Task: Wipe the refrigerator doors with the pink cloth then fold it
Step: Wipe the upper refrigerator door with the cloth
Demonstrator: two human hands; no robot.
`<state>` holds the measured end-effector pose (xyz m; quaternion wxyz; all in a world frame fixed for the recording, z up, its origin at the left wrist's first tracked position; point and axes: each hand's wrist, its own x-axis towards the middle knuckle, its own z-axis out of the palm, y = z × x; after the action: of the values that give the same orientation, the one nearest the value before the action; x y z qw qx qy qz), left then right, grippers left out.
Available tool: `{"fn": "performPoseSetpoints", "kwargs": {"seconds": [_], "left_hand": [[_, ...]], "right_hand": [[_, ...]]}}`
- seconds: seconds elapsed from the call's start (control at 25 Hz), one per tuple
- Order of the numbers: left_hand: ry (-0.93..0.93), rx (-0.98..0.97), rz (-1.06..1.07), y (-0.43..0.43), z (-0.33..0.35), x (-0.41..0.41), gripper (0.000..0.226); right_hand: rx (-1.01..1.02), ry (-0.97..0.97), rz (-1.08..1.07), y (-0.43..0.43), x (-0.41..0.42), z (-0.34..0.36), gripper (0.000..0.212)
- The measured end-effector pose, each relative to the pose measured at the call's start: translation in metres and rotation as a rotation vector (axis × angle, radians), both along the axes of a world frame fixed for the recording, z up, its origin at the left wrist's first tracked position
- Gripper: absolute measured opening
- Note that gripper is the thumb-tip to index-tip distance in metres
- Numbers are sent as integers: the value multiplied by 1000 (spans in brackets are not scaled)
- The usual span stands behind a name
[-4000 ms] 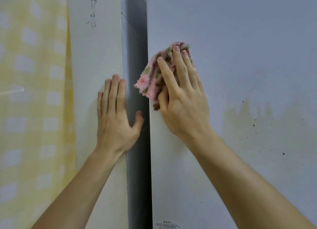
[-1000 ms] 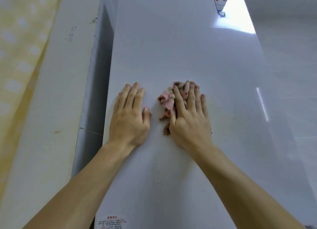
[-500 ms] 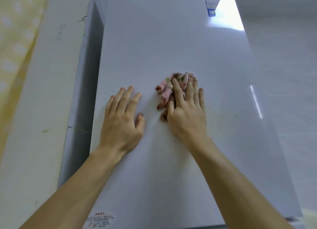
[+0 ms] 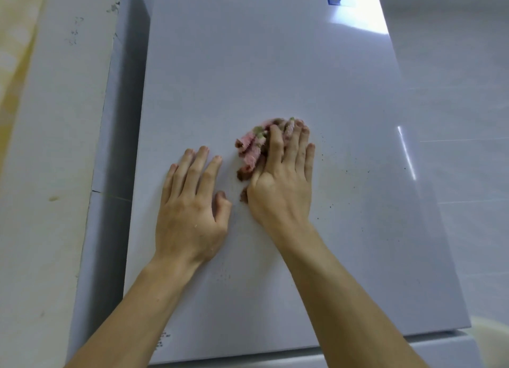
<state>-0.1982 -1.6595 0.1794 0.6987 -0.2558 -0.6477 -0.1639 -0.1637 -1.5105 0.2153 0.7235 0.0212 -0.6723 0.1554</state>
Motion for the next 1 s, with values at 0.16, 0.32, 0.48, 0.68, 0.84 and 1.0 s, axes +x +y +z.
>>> {"fn": "performPoseSetpoints", "kwargs": {"seconds": [0.16,0.32,0.48,0.68,0.84,1.0], "left_hand": [[14,-7,-16,-2,-1,-2,63],[7,-37,-55,-10,-4,-2,62],[-16,-40,-51,-24,-15,0,61],[-50,-9,-199,-27,-14,2,58],[-47,68,-204,-32,-14,-1,58],[-53,72,-191,-36,-14,-5,58]], "right_hand": [[38,74,-65,-2,-6,-27,59],[163,74,-94,-3,-4,-110,59],[230,25,-139,2,5,-142,60],[184,16,-57,-17,-3,-14,65],[166,27,-32,-30,-9,22,67],[312,29,-40,-25,-5,-66,59]]}}
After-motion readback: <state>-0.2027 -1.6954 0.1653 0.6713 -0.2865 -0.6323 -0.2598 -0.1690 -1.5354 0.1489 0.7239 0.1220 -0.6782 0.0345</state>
